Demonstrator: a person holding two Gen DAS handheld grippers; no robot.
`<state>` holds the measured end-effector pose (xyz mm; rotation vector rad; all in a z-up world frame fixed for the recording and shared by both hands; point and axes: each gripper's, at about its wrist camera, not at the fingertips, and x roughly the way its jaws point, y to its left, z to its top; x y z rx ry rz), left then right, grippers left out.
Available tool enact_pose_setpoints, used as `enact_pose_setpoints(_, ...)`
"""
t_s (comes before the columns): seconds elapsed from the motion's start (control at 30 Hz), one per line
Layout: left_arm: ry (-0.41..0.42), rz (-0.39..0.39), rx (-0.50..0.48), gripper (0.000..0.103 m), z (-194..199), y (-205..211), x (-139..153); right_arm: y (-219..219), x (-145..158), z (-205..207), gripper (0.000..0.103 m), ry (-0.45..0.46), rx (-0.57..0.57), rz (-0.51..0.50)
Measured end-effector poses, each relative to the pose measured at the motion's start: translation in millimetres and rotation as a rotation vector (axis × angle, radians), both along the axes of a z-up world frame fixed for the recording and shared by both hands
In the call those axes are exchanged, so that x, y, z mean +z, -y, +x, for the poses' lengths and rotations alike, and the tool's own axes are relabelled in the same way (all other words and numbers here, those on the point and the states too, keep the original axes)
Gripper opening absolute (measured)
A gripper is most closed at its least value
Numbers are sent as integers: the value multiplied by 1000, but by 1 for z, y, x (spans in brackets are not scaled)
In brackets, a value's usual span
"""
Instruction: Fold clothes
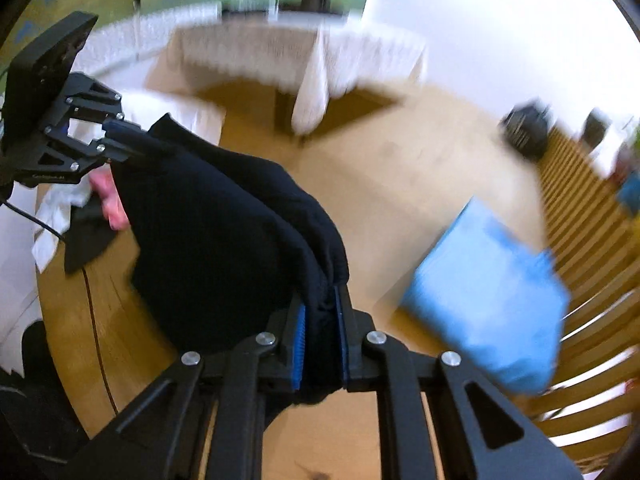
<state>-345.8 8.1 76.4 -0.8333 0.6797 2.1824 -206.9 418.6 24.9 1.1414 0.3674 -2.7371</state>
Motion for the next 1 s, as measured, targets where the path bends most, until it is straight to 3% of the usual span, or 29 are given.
enact_pose_setpoints(0.07, -75, -2, -17, 14, 33, 7, 24, 12, 21, 26, 12, -44, 4, 23)
enact_pose_setpoints(0.13, -77, 10, -47, 15, 63, -12, 24, 33, 17, 50, 15, -14, 16, 26)
enact_pose_setpoints(0.2, 22, 6, -42, 25, 74, -15, -4, 36, -21, 90, 29, 115, 29, -10)
enact_pose_setpoints(0.23, 76, -22, -38, 38, 85, -13, -23, 35, -45, 111, 41, 176, 22, -38)
enact_pose_setpoints(0.27, 133, -57, -36, 40, 108, -8, -50, 34, -70, 132, 42, 237, 15, -66)
enact_pose_setpoints(0.4, 360, -104, -22, 35, 159, 11, -133, 33, -93, 133, 42, 229, -37, -143)
enact_pose_setpoints(0.47, 392, -59, 7, 35, 147, 17, -140, 32, -102, 130, 42, 217, -64, -180)
enact_pose_setpoints(0.6, 314, -2, 49, 34, 122, 2, -122, 32, -120, 126, 42, 192, -117, -255)
enact_pose_setpoints(0.67, 294, 25, 56, 44, 97, -19, -123, 31, -128, 124, 42, 180, -144, -292)
enact_pose_setpoints(0.73, 294, 18, 48, 45, 73, -37, -137, 38, -147, 88, 42, 200, -132, -303)
enact_pose_setpoints(0.9, 351, -89, 73, 45, 45, -71, -194, 52, -202, 48, 42, 338, -124, -165)
enact_pose_setpoints(1.0, 369, -87, 43, 52, 52, -71, -202, 33, -207, 57, 42, 336, -163, -104)
